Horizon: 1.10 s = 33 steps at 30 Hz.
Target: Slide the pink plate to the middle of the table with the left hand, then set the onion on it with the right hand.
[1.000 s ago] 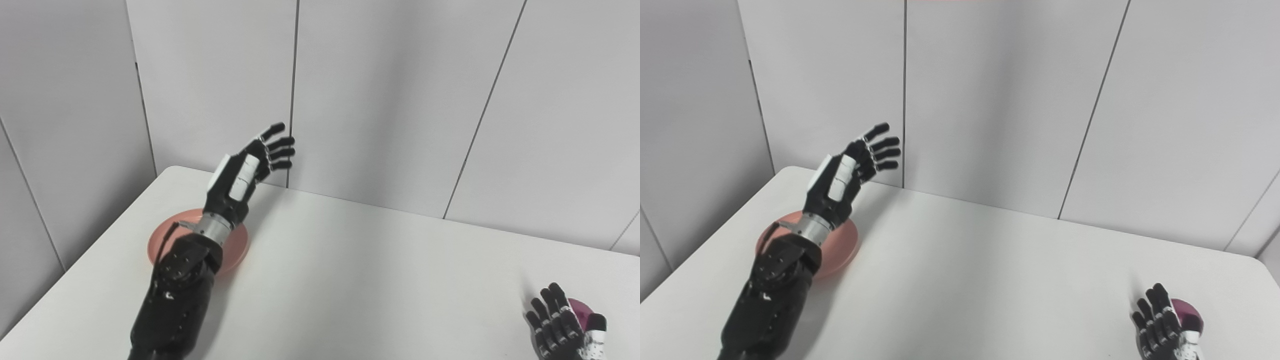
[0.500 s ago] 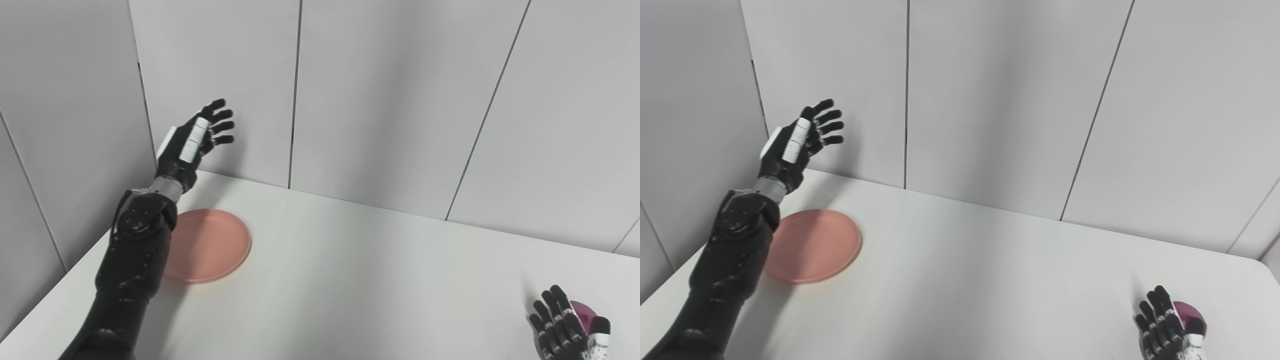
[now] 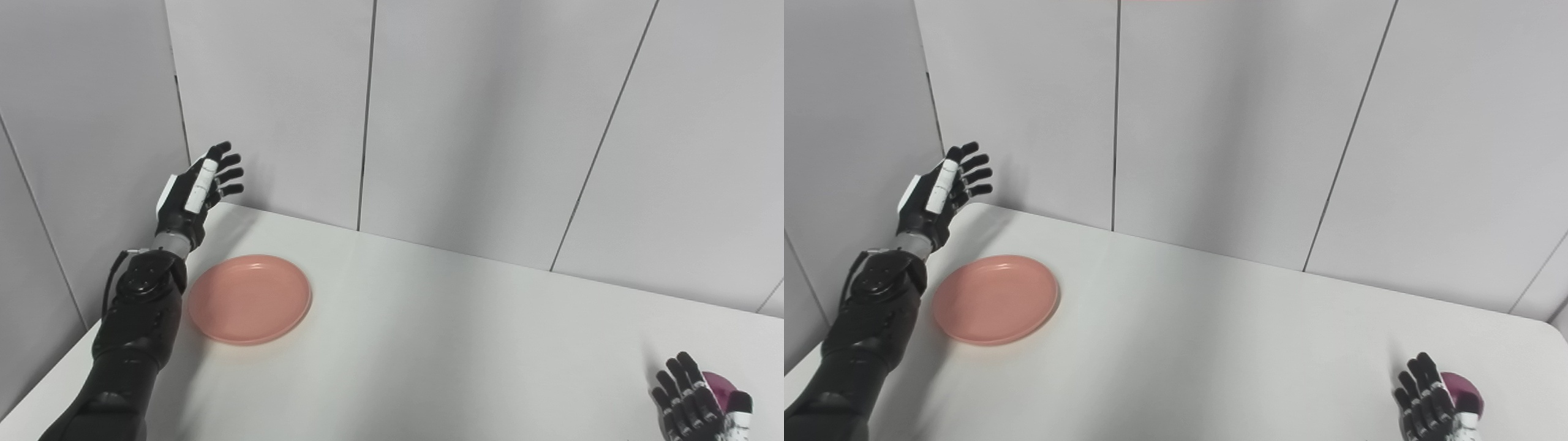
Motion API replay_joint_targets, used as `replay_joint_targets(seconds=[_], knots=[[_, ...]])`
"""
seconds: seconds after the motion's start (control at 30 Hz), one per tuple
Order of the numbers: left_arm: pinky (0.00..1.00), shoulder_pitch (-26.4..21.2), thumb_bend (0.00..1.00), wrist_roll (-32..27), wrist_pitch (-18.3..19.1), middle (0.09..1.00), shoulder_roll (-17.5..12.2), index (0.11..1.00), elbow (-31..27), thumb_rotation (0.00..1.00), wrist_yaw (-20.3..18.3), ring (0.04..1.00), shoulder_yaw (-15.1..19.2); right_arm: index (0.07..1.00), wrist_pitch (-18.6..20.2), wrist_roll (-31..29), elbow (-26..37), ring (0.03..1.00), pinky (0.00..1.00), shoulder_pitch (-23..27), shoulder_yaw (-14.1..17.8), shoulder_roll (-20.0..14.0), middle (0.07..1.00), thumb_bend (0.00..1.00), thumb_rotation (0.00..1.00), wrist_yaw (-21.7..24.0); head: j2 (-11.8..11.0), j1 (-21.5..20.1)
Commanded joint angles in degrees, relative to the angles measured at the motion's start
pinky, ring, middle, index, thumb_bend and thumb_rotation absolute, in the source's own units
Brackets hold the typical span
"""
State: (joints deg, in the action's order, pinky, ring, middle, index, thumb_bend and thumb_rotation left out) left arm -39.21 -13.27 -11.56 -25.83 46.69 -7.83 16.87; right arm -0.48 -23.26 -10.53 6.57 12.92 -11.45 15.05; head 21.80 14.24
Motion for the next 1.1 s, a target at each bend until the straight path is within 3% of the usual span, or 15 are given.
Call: replay_joint_targets(seconds=[0.0,0.2,0.47,0.63,0.8,1.07], knots=[[0.75,-3.5,0.90,0.4,-3.3,0.830,-2.5,0.842,0.8,0.85,0.2,0.817,0.0,0.986,-0.3,-0.5,-6.5,1.000,1.00,-5.8,-0.5,2.5,0.995,0.85,1.00,0.9,0.0,0.0],[0.72,-3.6,0.89,1.0,-5.8,0.815,-2.4,0.828,6.8,0.85,1.1,0.807,-0.3,0.978,-0.3,-0.2,-6.3,0.990,1.00,-5.9,-0.7,2.4,0.983,0.86,1.00,0.8,0.4,-0.3],[0.77,-3.1,0.90,0.5,-7.2,0.846,-1.6,0.843,11.3,0.81,0.9,0.819,0.0,0.956,0.3,-0.2,-5.6,0.976,0.99,-6.2,-0.6,2.5,0.965,0.89,0.99,0.2,0.8,-0.2],[0.79,-2.7,0.89,-0.5,-7.9,0.847,-2.0,0.836,13.5,0.80,-1.0,0.838,0.5,0.955,0.7,-0.5,-5.2,0.972,0.99,-6.3,-0.5,2.6,0.961,0.87,0.99,0.2,1.0,-0.2],[0.77,-2.1,0.99,-0.4,-8.8,0.810,-3.2,0.802,16.6,0.78,-2.5,0.813,0.4,0.951,0.8,-0.5,-4.9,0.976,0.99,-6.4,-0.5,2.6,0.964,0.90,0.97,0.1,1.3,-0.3],[0.73,0.3,0.98,0.2,-10.4,0.815,-4.5,0.848,18.3,0.77,-4.0,0.791,-0.4,0.937,1.3,-0.9,-4.4,0.956,0.96,-6.5,-0.1,2.5,0.948,0.91,0.95,-0.1,2.0,-0.1]])
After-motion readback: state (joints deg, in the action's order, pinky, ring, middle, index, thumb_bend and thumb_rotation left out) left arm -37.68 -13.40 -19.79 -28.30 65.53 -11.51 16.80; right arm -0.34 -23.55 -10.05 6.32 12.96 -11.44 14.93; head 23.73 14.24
